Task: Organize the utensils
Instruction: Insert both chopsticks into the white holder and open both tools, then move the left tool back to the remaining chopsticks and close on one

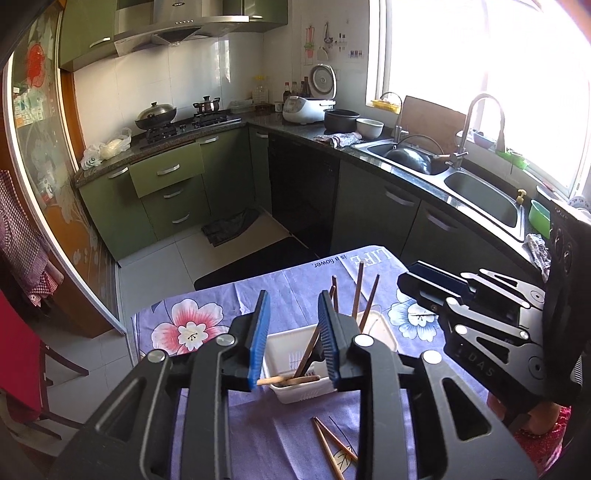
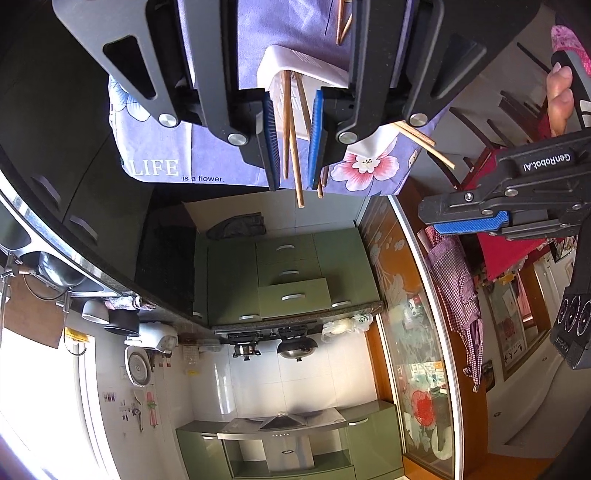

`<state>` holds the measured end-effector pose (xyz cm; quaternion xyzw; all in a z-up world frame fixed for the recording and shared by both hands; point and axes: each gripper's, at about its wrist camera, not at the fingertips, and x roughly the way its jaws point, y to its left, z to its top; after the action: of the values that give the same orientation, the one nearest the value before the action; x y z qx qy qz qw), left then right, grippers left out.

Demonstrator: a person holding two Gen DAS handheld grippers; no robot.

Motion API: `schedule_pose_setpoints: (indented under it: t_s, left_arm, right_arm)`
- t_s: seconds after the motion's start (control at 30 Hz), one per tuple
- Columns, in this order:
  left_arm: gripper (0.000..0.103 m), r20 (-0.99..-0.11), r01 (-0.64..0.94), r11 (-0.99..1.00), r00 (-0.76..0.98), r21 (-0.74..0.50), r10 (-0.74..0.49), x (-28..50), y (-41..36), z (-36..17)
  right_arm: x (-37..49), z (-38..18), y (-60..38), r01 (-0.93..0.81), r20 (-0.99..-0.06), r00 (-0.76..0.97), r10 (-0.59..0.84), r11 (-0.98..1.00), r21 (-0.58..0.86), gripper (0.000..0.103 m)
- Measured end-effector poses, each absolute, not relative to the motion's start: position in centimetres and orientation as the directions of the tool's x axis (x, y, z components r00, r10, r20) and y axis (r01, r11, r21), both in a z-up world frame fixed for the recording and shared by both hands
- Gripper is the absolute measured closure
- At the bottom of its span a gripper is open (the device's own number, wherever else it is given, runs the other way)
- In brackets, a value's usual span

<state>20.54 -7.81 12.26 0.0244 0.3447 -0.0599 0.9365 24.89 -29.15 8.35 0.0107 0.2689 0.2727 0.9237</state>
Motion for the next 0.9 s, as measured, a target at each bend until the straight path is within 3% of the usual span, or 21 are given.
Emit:
schedule_pose_setpoints:
  t_s: [0.07, 0.13, 0.2, 0.3, 0.53, 0.7, 0.8, 0.9]
  left_arm:
    - [0.077, -0.62, 0.131, 0.991, 0.777, -0.013, -0.111, 19.1, -7.3, 13.4]
    - [0.071, -0.593, 0.135, 0.991, 0.796, -0.019, -0.12, 17.1, -7.0, 14.2]
    - [0.062, -0.591, 0.137, 0.99, 0.798, -0.007, -0.115, 15.2, -7.0, 14.0]
    - [0.062, -0.65, 0.119, 0.993, 0.754, -0.002, -0.091, 12.9, -6.9, 10.9]
    - [0.062, -0.849, 0.077, 0.99, 0.511, -0.114, -0.137, 11.7, -7.2, -2.9]
    - [0.07, -0.899, 0.021, 0.995, 0.427, -0.1, -0.1, 13.2, -8.7, -9.0]
    - [0.078, -0.914, -0.002, 0.998, 0.402, -0.062, -0.056, 14.2, -9.5, -10.8]
    - [0.079, -0.925, -0.013, 0.999, 0.379, -0.04, -0.032, 14.6, -10.0, -11.8]
  right_arm:
    - [23.5, 8.9, -30.1, -0.503, -0.466, 0.716, 0.519, 0.847, 0.169, 0.087]
    - [21.8, 9.0, -31.1, -0.506, -0.445, 0.727, 0.523, 0.846, 0.167, 0.076]
    - [20.0, 8.7, -32.1, -0.502, -0.441, 0.734, 0.516, 0.85, 0.16, 0.072]
    - [17.9, 7.3, -33.5, -0.491, -0.458, 0.737, 0.498, 0.859, 0.145, 0.072]
    - [15.8, 3.4, -36.2, -0.466, -0.512, 0.701, 0.496, 0.862, 0.197, 0.072]
    - [14.7, 1.3, -37.7, -0.45, -0.535, 0.681, 0.5, 0.862, 0.232, 0.072]
    - [14.6, 0.8, -38.7, -0.436, -0.536, 0.681, 0.498, 0.865, 0.249, 0.07]
    - [14.3, 0.7, -39.8, -0.424, -0.528, 0.687, 0.499, 0.865, 0.267, 0.07]
